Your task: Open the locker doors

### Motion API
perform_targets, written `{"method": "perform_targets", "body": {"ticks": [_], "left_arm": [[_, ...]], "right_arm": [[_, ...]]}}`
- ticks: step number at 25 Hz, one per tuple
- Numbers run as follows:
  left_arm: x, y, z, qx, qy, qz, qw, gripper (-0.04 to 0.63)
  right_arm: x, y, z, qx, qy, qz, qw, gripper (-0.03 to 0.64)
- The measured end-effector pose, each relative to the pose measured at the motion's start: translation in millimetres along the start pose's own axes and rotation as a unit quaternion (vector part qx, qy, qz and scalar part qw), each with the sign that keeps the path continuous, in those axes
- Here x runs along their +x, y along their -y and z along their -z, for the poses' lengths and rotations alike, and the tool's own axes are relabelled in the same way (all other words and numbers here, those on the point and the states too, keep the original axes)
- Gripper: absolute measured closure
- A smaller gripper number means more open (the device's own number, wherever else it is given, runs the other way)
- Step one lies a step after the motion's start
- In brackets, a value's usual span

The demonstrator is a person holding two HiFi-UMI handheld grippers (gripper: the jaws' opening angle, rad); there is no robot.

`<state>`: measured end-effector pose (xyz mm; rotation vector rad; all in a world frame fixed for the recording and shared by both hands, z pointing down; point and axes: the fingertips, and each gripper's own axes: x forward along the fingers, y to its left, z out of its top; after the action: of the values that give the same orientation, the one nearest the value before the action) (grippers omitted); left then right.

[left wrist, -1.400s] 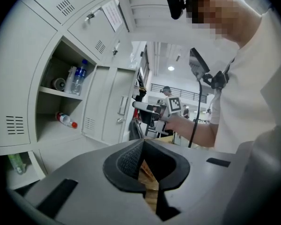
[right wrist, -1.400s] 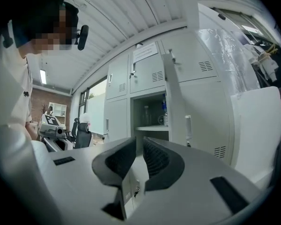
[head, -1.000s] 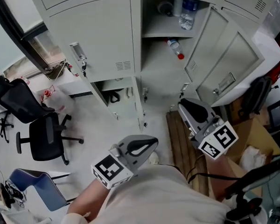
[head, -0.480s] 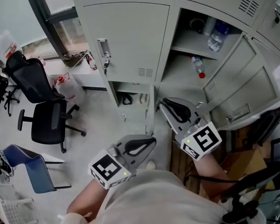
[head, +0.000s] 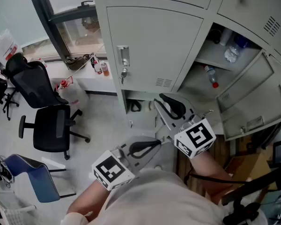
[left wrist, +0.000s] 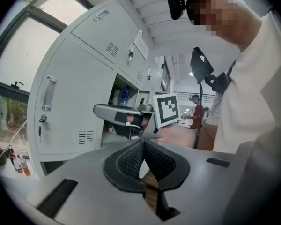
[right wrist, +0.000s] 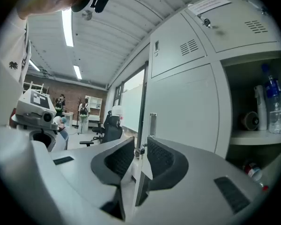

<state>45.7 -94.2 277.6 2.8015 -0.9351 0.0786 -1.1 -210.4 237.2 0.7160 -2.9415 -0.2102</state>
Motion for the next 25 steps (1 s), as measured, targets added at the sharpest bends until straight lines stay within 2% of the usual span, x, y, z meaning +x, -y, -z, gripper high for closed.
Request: {"method": "perform_targets", "body": {"ticks": [7, 13, 19, 25], "left_arm": [[-66.0, -62.5, -4.1, 0.008, -0.004, 0.028, 0.9996, 0.584], [-110.8, -86.8, 0.5, 0.017, -0.015, 0.07, 0.9973, 0.584], [-140.7, -107.8, 9.1, 0.01, -0.019, 0.077, 0.9968, 0.583], [-157.6, -118.3, 11.1, 0.009, -0.02, 0.08, 0.9965, 0.584]], "right_arm": [[86.3, -4.6, -8.2, 0.005, -0.007, 0.065, 0.998, 0.562], [139.7, 0.1, -9.0, 0.014, -0.02, 0.116, 0.993, 0.523], [170.6, 14.5, -11.2, 0.016, -0.021, 0.16, 0.987, 0.522], [189.9, 28.1, -7.2, 0.024, -0.028, 0.195, 0.98, 0.491]]}}
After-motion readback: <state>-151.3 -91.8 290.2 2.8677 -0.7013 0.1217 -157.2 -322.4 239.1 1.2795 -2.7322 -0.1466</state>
